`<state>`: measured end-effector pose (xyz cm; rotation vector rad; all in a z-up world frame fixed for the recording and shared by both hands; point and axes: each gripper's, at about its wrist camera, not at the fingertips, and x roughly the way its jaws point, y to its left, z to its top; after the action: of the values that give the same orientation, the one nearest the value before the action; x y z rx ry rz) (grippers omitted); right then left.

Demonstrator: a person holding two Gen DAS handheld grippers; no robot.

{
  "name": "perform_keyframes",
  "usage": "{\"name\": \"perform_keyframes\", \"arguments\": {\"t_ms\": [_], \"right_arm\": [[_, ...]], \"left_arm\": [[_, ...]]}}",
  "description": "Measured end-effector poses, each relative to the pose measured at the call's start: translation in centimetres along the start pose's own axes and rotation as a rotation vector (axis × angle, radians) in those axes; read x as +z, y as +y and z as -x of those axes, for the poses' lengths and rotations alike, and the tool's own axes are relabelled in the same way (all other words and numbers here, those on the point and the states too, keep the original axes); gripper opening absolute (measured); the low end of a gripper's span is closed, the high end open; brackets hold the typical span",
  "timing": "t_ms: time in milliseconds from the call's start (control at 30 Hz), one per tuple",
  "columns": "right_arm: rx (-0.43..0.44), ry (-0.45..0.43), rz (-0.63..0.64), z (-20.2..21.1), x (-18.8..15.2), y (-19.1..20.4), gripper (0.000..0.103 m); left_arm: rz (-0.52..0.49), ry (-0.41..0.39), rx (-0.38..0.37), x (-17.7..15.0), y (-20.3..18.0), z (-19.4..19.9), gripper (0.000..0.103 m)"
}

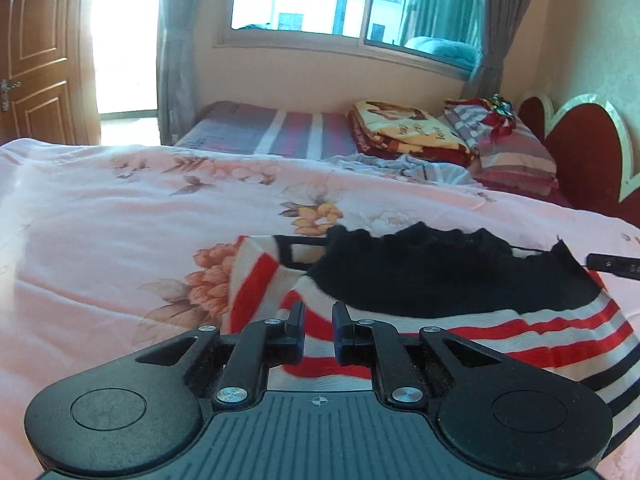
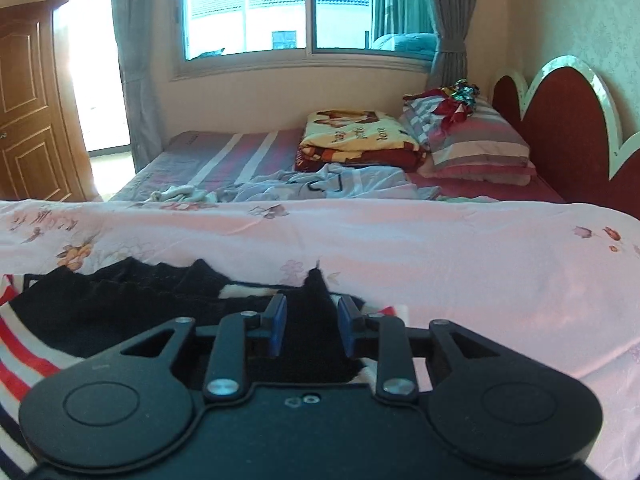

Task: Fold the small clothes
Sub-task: 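Lay the folded hem down and open both tools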

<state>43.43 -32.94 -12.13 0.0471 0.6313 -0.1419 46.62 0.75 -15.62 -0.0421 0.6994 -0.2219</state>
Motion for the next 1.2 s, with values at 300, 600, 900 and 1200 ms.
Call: {"name": "perform_keyframes", "arguments": {"t_ms": [300,600,900,1200], "right_arm": [[0.087,0.101,0.074,-3.6,-0.3,6.3,0.032],[-0.039,0.091,0.047,-5.4,-1.7,0.3,0.015],[0.081,0.054,0.032,-0.2,-1.9,4.4,0.028],[0.117,0.08,0.108,1.2,-2.8,9.6,0.029]], "left_arm": [[-0.029,0.097,0.008,1.6,-4.2,-7.2,0.048],[0.135,0.078,0.006,0.1,1.1,-6.7,0.004],[-0.001,0.088,-0.068,-0.1,-2.8,-2.3,0.005],[-0.041,0.086,-0.061,-1.0,-6.5,-2.3,0.1]]}}
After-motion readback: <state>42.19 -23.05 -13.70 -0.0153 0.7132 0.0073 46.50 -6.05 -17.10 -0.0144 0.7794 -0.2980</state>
